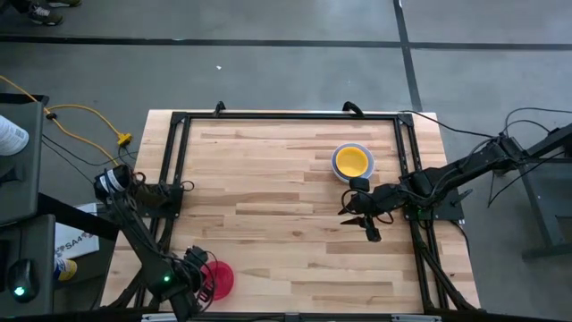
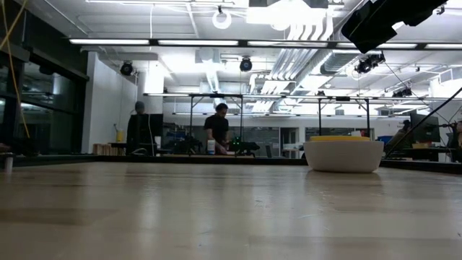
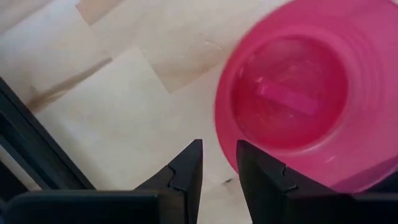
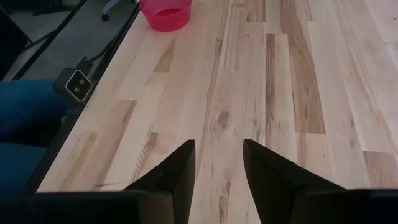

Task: Nest bowls inside each other
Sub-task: Stack the red bowl on the yellow bowl

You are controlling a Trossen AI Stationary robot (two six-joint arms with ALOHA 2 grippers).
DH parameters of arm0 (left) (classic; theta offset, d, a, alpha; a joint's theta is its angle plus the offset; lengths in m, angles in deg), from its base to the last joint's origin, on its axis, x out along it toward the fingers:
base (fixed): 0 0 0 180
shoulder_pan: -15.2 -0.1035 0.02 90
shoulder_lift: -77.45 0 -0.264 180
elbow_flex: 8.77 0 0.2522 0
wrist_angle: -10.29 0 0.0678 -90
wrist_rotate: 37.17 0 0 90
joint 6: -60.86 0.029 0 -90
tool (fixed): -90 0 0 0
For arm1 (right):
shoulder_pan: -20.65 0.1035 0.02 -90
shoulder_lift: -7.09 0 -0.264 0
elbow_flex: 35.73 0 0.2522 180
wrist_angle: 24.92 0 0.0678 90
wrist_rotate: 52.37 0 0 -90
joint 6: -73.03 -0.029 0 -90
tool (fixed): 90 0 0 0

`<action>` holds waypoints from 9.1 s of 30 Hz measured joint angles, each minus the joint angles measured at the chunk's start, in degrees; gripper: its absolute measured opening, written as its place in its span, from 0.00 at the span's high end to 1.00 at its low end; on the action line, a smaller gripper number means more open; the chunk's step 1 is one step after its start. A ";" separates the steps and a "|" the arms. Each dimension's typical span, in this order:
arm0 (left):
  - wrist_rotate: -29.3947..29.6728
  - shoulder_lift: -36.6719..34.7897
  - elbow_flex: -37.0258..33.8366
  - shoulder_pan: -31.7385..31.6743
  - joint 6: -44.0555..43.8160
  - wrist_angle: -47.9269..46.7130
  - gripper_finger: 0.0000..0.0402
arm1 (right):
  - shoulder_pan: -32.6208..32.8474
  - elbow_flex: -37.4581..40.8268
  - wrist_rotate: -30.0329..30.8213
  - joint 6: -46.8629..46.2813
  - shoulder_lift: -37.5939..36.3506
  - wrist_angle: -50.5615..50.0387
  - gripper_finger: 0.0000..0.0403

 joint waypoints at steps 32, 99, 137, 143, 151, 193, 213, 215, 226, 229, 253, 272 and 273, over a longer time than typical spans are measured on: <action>1.47 -4.03 -10.08 -0.02 -2.12 14.49 0.99 | 0.00 0.00 0.02 0.06 0.00 0.12 0.68; -10.11 0.39 12.38 -64.54 76.42 4.60 1.00 | -2.46 -24.63 -1.09 25.66 28.83 -3.68 0.68; -14.33 4.23 19.93 -62.11 79.76 0.68 1.00 | -3.79 -24.70 0.52 34.41 30.21 -6.34 0.68; -13.49 4.23 19.93 -60.19 79.67 1.27 1.00 | -3.78 -24.68 -0.07 33.57 30.21 -6.22 0.68; -13.35 4.23 19.93 -57.94 78.20 3.25 1.00 | -4.13 -24.66 -3.05 34.42 30.21 -1.75 0.68; -14.81 4.14 19.87 -58.14 78.61 3.29 1.00 | -4.50 -24.68 -2.75 36.08 33.18 -2.14 0.68; -14.75 4.14 19.87 -58.14 78.60 3.28 1.00 | -4.50 -24.68 -2.70 36.03 33.18 -2.43 0.76; -14.75 4.14 19.87 -58.14 78.60 3.28 1.00 | -4.50 -24.68 -2.82 36.12 33.18 -2.41 0.81; -14.57 4.14 19.91 -58.14 78.67 3.58 1.00 | -4.44 -24.68 -3.15 37.01 33.18 -2.26 0.98; -14.45 4.14 19.91 -58.14 80.31 4.80 0.99 | -4.44 -24.68 -3.49 36.96 33.18 -2.31 0.99; -11.59 4.14 19.91 -58.12 95.37 9.99 0.65 | -3.69 -24.68 -4.63 34.44 33.18 -5.60 0.99; -8.71 4.14 19.91 -58.18 99.17 10.74 0.64 | -3.26 -24.68 -8.63 31.58 33.59 -8.05 0.99; -8.71 4.14 19.91 -58.18 99.20 11.44 0.64 | -3.06 -24.68 -8.52 31.46 33.59 -8.58 0.99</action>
